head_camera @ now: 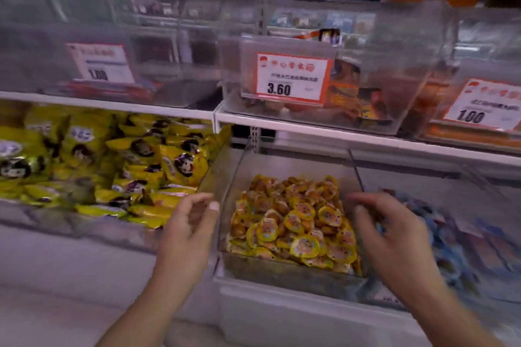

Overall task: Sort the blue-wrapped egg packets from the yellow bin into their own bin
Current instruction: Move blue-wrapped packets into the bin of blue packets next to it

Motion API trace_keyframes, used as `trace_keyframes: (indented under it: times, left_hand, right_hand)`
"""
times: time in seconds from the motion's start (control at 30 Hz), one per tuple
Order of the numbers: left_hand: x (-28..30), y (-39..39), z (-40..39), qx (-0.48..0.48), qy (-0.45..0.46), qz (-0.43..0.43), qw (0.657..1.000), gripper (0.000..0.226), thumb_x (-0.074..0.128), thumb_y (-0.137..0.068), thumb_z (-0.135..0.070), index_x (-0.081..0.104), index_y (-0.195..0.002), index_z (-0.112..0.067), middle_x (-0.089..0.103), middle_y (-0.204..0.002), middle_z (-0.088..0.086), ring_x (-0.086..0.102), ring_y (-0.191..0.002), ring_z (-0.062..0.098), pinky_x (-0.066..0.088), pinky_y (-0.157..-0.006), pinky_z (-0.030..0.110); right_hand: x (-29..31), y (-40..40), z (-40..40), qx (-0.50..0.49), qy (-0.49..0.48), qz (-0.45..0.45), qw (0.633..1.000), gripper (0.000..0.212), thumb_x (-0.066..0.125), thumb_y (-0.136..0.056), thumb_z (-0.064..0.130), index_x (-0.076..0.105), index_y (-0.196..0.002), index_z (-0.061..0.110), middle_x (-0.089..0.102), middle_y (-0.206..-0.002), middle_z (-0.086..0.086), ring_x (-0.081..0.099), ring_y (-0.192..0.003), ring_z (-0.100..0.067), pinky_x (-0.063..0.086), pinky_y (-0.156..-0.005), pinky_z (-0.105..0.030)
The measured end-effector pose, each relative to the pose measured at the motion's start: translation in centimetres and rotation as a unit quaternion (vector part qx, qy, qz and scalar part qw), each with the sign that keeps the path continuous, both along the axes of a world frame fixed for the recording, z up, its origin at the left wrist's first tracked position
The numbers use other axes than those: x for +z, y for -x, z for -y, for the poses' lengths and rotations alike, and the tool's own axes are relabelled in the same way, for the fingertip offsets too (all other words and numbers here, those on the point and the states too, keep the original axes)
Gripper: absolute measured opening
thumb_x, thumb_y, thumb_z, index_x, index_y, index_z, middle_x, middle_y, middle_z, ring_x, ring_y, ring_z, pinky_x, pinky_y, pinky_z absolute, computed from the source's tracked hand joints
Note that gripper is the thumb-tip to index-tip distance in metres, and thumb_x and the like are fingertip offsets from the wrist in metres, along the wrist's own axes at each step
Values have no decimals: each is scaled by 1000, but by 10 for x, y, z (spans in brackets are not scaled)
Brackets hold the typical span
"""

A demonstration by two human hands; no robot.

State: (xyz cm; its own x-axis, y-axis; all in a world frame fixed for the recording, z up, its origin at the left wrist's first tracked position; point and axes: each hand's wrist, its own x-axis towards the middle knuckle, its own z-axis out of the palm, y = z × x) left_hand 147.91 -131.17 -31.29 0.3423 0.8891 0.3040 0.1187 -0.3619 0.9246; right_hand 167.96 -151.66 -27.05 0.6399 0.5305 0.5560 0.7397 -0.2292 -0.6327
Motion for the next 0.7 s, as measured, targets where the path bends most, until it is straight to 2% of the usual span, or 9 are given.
trace_keyframes:
  times: [0.1, 0.13, 0.2, 0.27, 0.33, 0.4, 0.47, 0.6, 0.7]
  left_hand:
    - [-3, -9, -1, -57, 54, -18, 997, 19, 62, -95, -20, 59, -112, -28, 64, -102, -16, 57, -87, -20, 40, -72, -1]
    - [-3, -11, -2, -69, 61, -23, 995, 22, 62, -95, -20, 58, -115, -28, 64, -105, -18, 56, -90, -20, 40, -73, -1]
    - [-3, -12, -3, -89, 70, -31, 993, 26, 62, -95, -22, 57, -119, -29, 62, -110, -19, 57, -93, -19, 41, -75, 0]
    - [-3, -9, -6, -102, 77, -32, 991, 27, 62, -95, -22, 56, -120, -31, 61, -113, -19, 57, -96, -16, 41, -75, 0]
    - [-3, -4, -11, -113, 91, -27, 989, 27, 62, -95, -21, 56, -117, -34, 62, -113, -17, 59, -97, -11, 42, -75, 1]
    - [-4, 0, -16, -125, 101, -32, 986, 27, 62, -95, -20, 55, -114, -37, 63, -112, -14, 59, -97, -10, 42, -75, 2]
    - [-4, 3, -19, -131, 100, -37, 986, 26, 61, -95, -21, 55, -115, -36, 64, -108, -13, 57, -94, -13, 41, -74, 1]
    - [-1, 6, -21, -135, 93, -47, 985, 25, 61, -95, -25, 56, -117, -36, 63, -104, -17, 54, -91, -19, 40, -69, 0]
    - [2, 6, -21, -137, 86, -57, 985, 24, 60, -95, -29, 55, -115, -41, 62, -105, -22, 54, -91, -19, 41, -73, 9]
  right_hand:
    - [-9, 34, -65, 130, 153, 5, 980, 34, 56, -91, 39, 66, -122, 30, 64, -116, 11, 61, -107, -6, 48, -94, -24]
    - [-15, 39, -89, 154, 221, 17, 963, 42, 56, -93, 41, 59, -133, 30, 60, -127, 6, 57, -117, -12, 44, -100, -24]
    - [-30, 44, -130, 170, 360, 36, 917, 62, 54, -94, 48, 38, -150, 27, 44, -149, -4, 45, -134, -25, 35, -112, -35]
    - [-46, 44, -156, 156, 460, 92, 869, 75, 49, -92, 54, 22, -156, 25, 32, -157, -8, 38, -139, -33, 28, -116, -47]
    - [-54, 37, -166, 142, 479, 117, 858, 76, 49, -89, 55, 25, -154, 25, 39, -150, -8, 44, -132, -35, 37, -111, -47]
    - [-51, 21, -167, 144, 444, 123, 876, 62, 52, -85, 51, 43, -143, 31, 51, -136, -4, 55, -120, -31, 49, -97, -40]
    - [-44, -4, -163, 124, 419, 136, 889, 44, 55, -84, 47, 58, -126, 34, 60, -120, -1, 61, -108, -26, 52, -85, -36]
    - [-30, -59, -147, 54, 413, 94, 904, 30, 61, -85, 38, 70, -113, 29, 66, -109, -6, 64, -103, -29, 53, -86, -38]
    - [-25, -78, -138, 21, 477, 111, 872, 40, 55, -84, 48, 73, -116, 31, 67, -116, -7, 62, -110, -30, 53, -89, -36]
